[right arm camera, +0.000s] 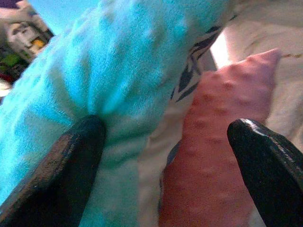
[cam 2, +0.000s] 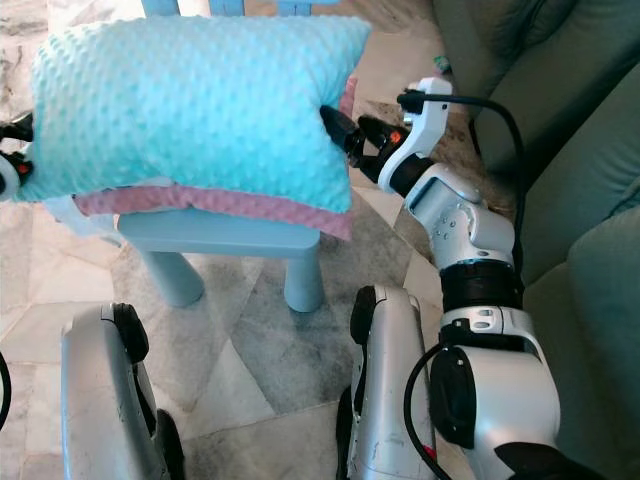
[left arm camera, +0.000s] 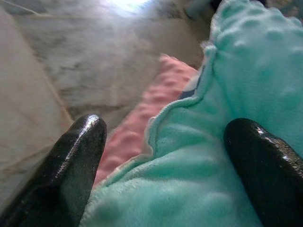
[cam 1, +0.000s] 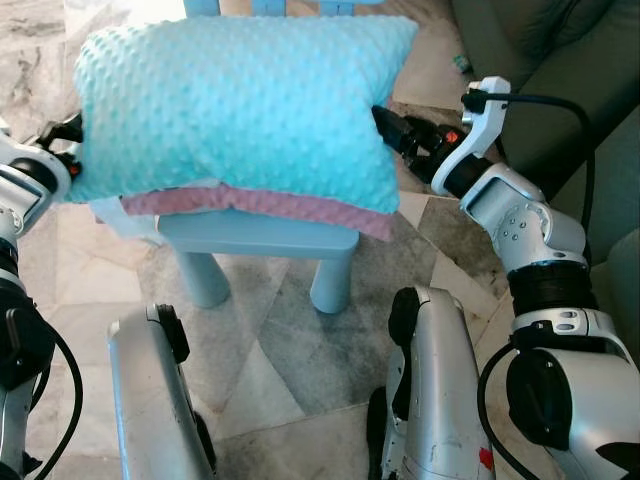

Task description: Move the pillow to the sofa

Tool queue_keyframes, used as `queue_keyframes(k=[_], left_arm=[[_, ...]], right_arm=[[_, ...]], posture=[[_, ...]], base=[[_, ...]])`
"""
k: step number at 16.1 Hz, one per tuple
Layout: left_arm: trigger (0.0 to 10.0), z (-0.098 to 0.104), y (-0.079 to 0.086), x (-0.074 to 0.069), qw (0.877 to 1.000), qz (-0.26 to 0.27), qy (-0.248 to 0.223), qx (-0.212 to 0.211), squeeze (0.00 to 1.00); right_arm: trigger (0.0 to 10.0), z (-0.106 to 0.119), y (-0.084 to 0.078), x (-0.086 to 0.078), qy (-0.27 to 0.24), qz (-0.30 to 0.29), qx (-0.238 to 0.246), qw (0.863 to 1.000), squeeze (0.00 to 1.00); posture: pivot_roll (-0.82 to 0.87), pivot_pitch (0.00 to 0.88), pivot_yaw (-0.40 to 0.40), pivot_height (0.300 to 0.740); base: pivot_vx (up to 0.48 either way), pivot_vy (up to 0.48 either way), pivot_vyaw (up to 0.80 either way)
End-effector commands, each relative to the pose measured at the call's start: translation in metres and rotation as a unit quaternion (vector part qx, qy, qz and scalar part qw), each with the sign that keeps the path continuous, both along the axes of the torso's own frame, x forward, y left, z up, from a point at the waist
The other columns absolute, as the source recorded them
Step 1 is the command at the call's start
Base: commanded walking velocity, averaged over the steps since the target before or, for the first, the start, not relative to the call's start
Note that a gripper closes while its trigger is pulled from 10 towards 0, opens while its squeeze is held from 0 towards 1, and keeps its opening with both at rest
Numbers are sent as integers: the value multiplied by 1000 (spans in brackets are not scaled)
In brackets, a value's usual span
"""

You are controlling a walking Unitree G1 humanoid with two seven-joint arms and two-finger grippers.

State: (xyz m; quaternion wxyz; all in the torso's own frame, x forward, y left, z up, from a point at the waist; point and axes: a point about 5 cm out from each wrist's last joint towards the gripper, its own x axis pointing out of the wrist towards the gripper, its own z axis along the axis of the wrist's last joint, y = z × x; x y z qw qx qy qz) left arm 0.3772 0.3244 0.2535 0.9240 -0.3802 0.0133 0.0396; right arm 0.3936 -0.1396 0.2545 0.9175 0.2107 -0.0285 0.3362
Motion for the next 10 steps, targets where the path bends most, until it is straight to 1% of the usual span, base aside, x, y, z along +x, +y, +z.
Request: queue_keyframes(k=[1,2,3,5,6,7,8,10], left_arm=[[10000,4,-2,0,1000,-20,0,3,0],[10000,10,-5,2,1000,-25,-12,2,0],[10000,15,-7,3,999,-36,-19,1,0],[10000,17,-9,4,999,-43,-24,8,0],[10000,23,-8,4,998,-42,-39,5,0],[10000,25,-8,4,998,-43,-42,2,0],[10000,27,-8,4,998,-46,-45,-1,0],[10000,27,-8,3,998,-54,-46,-5,0]], right_arm=[[10000,-2,1,-3,-1,14,0,1000,0],[10000,-1,-3,-4,-9,7,1,1000,0],[10000,2,-10,-2,-24,-18,3,1000,0],[10000,8,-19,-1,-41,-54,14,998,0],[10000,17,-30,-2,-57,-80,44,994,0],[10000,21,-33,-2,-62,-80,56,993,0],[10000,22,-32,-3,-63,-68,59,994,0],[10000,23,-27,-5,-64,-41,63,995,0]], posture=[[-124,343,-73,352],[-123,346,-72,352],[-127,349,-72,352],[-131,350,-72,352],[-131,351,-75,352],[-132,351,-77,352],[-134,352,-78,352],[-134,355,-79,352]], base=[[0,0,0],[0,0,0],[0,0,0],[0,0,0],[0,0,0],[0,0,0],[0,0,0],[0,0,0]])
